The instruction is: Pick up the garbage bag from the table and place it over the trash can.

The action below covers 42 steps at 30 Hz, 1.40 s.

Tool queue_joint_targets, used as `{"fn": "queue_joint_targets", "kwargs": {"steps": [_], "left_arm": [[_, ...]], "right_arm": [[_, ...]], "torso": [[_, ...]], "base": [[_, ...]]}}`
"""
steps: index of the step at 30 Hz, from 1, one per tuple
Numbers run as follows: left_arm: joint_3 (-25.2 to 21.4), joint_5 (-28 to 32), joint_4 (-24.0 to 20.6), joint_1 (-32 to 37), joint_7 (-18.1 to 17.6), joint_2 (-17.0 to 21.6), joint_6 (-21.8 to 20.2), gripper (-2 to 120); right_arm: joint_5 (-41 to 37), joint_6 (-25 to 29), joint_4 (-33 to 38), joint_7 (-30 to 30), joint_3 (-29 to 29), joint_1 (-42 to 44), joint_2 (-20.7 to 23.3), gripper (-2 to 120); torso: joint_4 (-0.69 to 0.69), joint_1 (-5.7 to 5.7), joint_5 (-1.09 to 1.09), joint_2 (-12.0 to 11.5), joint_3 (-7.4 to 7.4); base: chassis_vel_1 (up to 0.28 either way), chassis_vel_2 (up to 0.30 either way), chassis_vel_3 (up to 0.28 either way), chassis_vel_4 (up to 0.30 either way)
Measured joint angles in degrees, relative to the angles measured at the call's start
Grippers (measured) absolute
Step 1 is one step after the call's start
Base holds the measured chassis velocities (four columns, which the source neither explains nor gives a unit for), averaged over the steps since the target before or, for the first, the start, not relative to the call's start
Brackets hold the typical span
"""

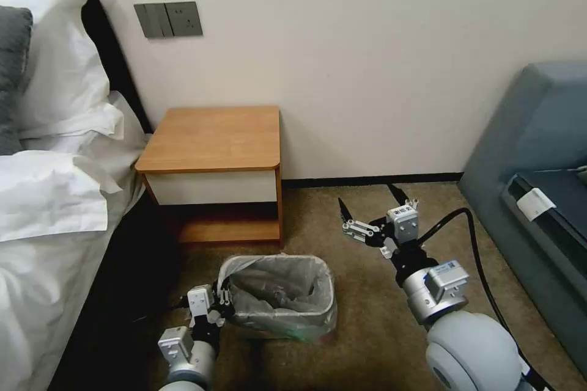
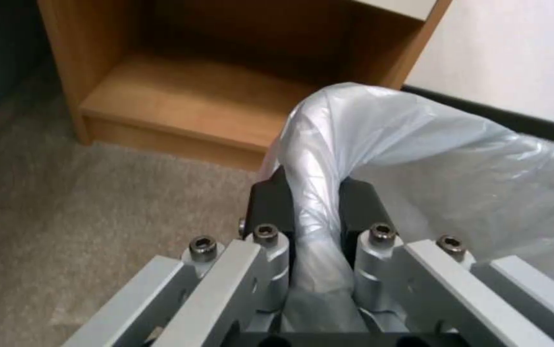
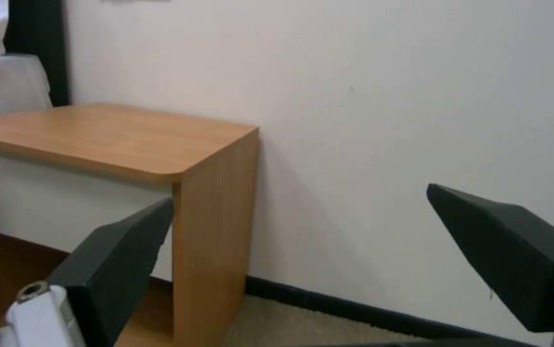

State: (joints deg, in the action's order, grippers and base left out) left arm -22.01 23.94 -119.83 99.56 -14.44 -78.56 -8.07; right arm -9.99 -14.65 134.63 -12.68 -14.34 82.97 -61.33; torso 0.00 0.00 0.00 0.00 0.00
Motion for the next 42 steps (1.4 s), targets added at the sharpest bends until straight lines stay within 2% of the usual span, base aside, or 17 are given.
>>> {"fn": "queue_joint_targets", "kwargs": {"steps": [11,14,15,19,20,24,25,27,28,31,32,35,41,42], "left_arm": [[0.17,2.03,1.40,-1.19,-0.94,-0.20,-1.93,9],[0.31,2.27,1.56,-1.28,-1.29,-0.22,-2.34,20],[0.31,2.27,1.56,-1.28,-1.29,-0.22,-2.34,20],[0.53,2.21,1.69,-1.38,-1.72,-0.39,-2.50,39],[0.53,2.21,1.69,-1.38,-1.72,-0.39,-2.50,39],[0.56,1.86,1.56,-1.39,-1.91,-0.39,-2.57,58],[0.56,1.86,1.56,-1.39,-1.91,-0.39,-2.57,58],[0.52,0.93,1.45,-1.35,-1.92,-0.28,-2.57,69],[0.52,0.93,1.45,-1.35,-1.92,-0.28,-2.57,69],[0.19,-1.11,1.23,-1.20,-1.91,0.07,-2.26,84],[0.19,-1.11,1.23,-1.20,-1.91,0.07,-2.26,84],[-0.47,-1.75,0.47,-1.14,-1.85,0.39,-2.20,97],[-2.16,-4.49,-0.61,-0.98,-0.89,0.88,-0.44,100],[-3.48,-6.54,-1.04,-0.86,-0.02,0.94,1.06,100]], "right_arm": [[0.21,0.06,0.05,0.07,-0.05,0.47,-0.23,100],[0.15,0.07,0.06,0.07,-0.22,0.63,-0.24,100],[0.15,0.07,0.06,0.07,-0.22,0.63,-0.24,100],[0.07,0.14,0.21,0.07,-0.53,0.93,-0.39,100],[0.07,0.14,0.21,0.07,-0.53,0.93,-0.39,100],[-0.05,0.16,0.40,0.06,-0.56,1.03,-0.61,100],[-0.05,0.16,0.40,0.06,-0.56,1.03,-0.61,100],[-0.08,0.16,0.45,0.06,-0.54,1.13,-0.75,100],[-0.08,0.16,0.45,0.06,-0.54,1.13,-0.75,100],[-0.13,0.18,0.73,0.05,-0.43,1.44,-1.03,100],[-0.13,0.18,0.73,0.05,-0.43,1.44,-1.03,100],[-0.16,0.27,0.97,-0.03,-0.45,2.01,-1.52,100],[0.37,1.40,0.89,-0.27,-0.90,4.01,-3.03,100],[1.05,2.66,0.69,-0.27,-0.99,5.61,-3.84,100]], "torso": [[0.00,0.00,0.00,0.00,0.00],[0.00,0.00,0.00,0.00,0.00],[0.00,0.00,0.00,0.00,0.00],[0.00,0.00,0.00,0.00,0.00],[0.00,0.00,0.00,0.00,0.00],[0.00,0.00,0.00,0.00,0.00],[0.00,0.00,0.00,0.00,0.00],[0.00,0.01,0.00,0.00,0.00],[0.00,0.01,0.00,0.00,0.00],[0.00,0.00,0.00,0.00,0.00],[0.00,0.00,0.00,0.00,0.00],[0.00,0.00,0.00,0.00,0.00],[0.00,0.00,-0.01,0.00,0.00],[0.00,0.00,-0.01,0.00,0.00]], "base": [[0.000,0.000,0.000,0.000],[0.000,0.000,0.000,0.000],[0.000,0.000,0.000,0.000],[0.000,0.000,0.000,0.000],[0.000,0.000,0.000,0.000],[0.000,0.000,0.000,0.000],[0.000,0.000,0.000,0.000],[0.000,0.000,0.000,0.000],[0.000,0.000,0.000,0.000],[0.000,0.000,0.000,0.000],[0.000,0.000,0.000,0.000],[0.000,0.000,0.000,0.000],[0.000,0.000,0.000,0.000],[0.000,0.000,0.000,0.000]]}}
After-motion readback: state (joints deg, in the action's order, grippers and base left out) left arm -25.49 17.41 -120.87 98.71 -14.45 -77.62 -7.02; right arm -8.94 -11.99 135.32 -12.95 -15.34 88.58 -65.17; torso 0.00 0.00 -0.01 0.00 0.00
